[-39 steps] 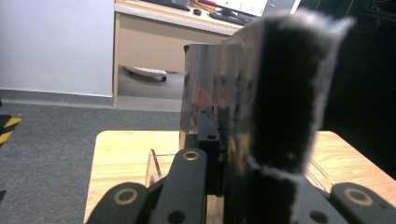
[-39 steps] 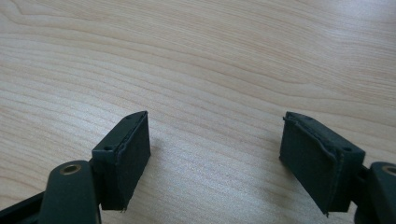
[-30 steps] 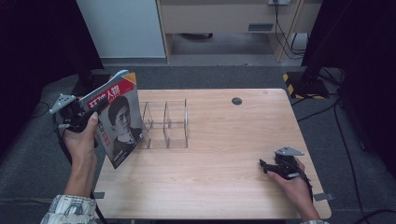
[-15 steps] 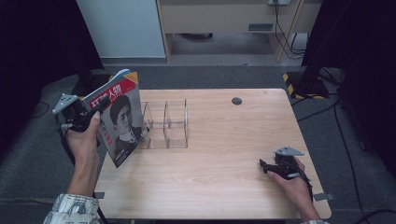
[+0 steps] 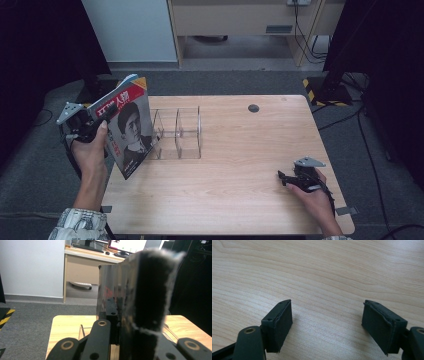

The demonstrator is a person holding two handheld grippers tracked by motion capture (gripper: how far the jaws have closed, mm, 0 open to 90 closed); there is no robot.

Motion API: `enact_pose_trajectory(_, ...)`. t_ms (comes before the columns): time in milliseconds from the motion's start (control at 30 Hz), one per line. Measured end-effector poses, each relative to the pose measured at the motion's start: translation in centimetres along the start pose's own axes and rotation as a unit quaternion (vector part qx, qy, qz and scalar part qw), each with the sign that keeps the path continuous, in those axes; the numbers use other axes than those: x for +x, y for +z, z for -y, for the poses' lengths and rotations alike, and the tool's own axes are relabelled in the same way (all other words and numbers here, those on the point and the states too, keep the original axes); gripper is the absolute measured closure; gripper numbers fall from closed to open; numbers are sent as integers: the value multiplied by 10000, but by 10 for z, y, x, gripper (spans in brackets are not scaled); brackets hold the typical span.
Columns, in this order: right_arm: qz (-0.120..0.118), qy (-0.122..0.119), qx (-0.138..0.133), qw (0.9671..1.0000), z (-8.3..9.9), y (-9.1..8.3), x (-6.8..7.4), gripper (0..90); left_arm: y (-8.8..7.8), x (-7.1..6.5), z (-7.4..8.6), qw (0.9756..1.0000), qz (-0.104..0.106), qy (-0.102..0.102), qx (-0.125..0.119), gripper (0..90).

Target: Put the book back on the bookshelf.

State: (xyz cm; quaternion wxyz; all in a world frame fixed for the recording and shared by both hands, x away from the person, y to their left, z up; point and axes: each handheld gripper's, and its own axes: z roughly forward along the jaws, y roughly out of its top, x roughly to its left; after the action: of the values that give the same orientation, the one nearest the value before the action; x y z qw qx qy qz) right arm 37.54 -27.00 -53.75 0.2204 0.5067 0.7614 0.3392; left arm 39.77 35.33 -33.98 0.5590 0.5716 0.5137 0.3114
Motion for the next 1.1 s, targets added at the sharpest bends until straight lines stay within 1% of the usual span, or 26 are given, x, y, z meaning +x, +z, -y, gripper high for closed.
enact_pose_trajectory(267,-1,11,2,10000,0,0,0,246,0,0,4,10000,-36,-10,-71,860)
enact_pose_trajectory(433,-3,12,2,10000,0,0,0,246,0,-3,4,9999,-74,66,-131,861)
enact_pose_trajectory(600,-3,11,4,10000,0,0,0,246,0,-5,5,9997,-82,78,-218,860)
enact_pose_trajectory(967,-5,3,3,10000,0,0,0,246,0,-9,5,9994,-152,190,-243,860)
enact_pose_trajectory(1100,-5,5,4,10000,0,0,0,245,0,-11,5,9991,-183,238,-298,859)
